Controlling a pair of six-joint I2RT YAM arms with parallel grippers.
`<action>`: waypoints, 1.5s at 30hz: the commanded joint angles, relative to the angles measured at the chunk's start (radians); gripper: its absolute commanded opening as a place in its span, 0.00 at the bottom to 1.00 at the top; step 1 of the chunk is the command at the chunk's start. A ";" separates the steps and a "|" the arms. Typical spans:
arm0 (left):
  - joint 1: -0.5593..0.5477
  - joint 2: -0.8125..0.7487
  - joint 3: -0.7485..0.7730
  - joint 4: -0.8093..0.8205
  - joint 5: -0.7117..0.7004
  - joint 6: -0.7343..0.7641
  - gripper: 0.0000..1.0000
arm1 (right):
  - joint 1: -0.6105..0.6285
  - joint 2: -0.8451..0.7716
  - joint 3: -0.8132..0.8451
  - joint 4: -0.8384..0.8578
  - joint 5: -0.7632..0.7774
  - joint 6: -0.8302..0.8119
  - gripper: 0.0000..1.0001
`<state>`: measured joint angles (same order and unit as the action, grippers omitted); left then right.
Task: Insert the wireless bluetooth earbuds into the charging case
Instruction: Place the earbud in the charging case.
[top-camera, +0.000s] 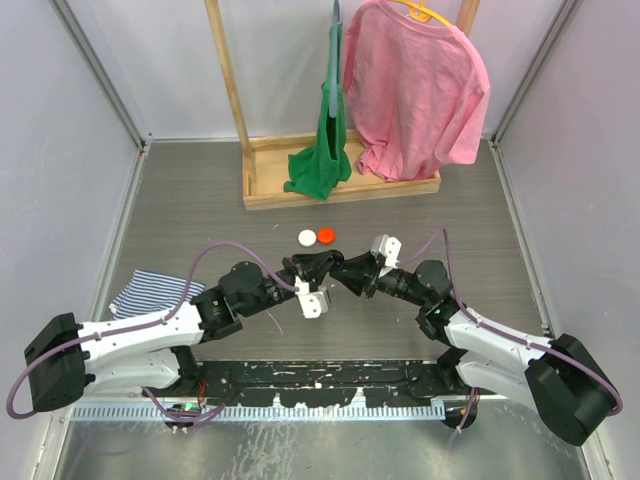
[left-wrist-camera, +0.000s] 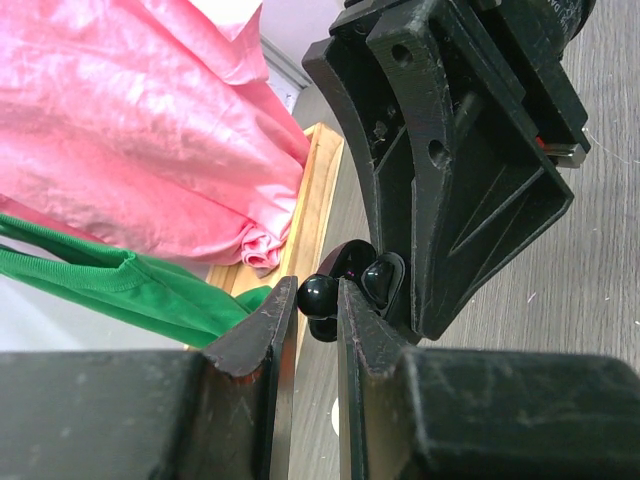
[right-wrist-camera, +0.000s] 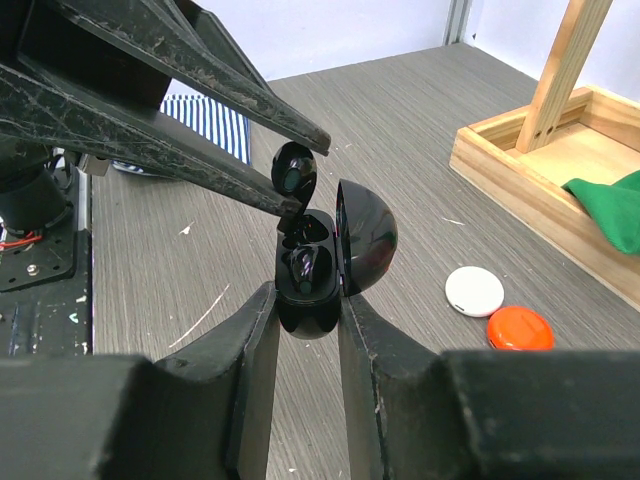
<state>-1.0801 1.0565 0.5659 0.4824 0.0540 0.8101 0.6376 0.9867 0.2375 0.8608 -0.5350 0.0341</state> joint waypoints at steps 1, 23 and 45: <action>-0.015 0.003 -0.001 0.079 -0.019 0.025 0.12 | -0.003 -0.010 0.034 0.075 -0.008 0.012 0.23; -0.041 0.028 -0.011 0.085 -0.088 0.051 0.13 | -0.003 -0.024 0.023 0.086 0.010 0.013 0.23; -0.053 -0.055 -0.013 -0.054 -0.019 0.024 0.29 | -0.003 -0.027 0.017 0.091 0.035 0.016 0.23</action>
<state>-1.1259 1.0370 0.5507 0.4454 -0.0044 0.8505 0.6376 0.9794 0.2375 0.8715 -0.5186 0.0452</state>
